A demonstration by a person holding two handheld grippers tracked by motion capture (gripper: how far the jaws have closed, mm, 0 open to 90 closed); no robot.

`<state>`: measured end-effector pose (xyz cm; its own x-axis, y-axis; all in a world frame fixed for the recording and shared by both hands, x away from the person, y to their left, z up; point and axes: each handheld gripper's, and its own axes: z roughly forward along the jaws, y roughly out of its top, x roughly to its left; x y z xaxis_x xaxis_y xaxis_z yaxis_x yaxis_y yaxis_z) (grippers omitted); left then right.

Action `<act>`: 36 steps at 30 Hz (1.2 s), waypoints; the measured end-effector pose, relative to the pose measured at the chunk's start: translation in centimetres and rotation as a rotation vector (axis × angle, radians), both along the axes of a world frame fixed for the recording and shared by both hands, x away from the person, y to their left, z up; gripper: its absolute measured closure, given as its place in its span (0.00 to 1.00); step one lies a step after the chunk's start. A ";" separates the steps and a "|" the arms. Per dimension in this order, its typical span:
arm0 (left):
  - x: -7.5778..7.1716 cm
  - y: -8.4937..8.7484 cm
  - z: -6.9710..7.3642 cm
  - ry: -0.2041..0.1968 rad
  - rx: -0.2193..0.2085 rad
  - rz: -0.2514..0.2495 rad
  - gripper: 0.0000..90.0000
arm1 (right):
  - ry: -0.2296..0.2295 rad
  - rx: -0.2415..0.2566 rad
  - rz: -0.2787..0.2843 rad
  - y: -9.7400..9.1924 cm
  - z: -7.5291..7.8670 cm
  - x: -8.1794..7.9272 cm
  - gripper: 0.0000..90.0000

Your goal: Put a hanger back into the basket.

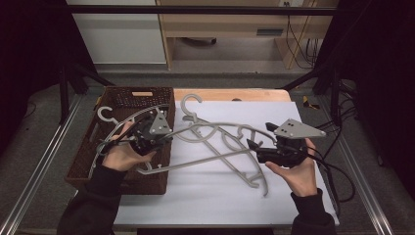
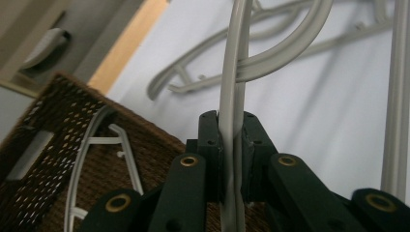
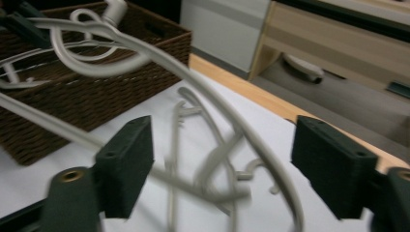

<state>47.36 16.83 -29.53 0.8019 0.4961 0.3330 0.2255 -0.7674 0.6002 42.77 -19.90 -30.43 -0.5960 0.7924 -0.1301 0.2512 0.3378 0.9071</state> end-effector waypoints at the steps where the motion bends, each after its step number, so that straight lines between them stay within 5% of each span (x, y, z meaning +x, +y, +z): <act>1: 0.1 0.4 0.1 -0.005 -0.031 0.022 0.90 | -0.007 0.004 -0.013 -0.3 0.0 -0.1 0.21; 11: -0.1 4.0 1.3 -0.098 -0.179 0.218 0.90 | 0.039 0.019 -0.110 -3.3 -2.9 -0.3 0.14; 21: -0.5 7.1 0.5 -0.188 -0.259 0.394 0.90 | 0.109 0.032 -0.147 -4.4 -6.4 0.3 0.14; 26: -0.3 8.5 -0.4 -0.211 -0.260 0.485 0.90 | 0.119 0.026 -0.150 -4.5 -6.9 0.3 0.14; 36: 1.1 11.0 -1.1 -0.226 -0.255 0.575 0.90 | 0.137 0.000 -0.134 -3.8 -7.4 0.6 0.14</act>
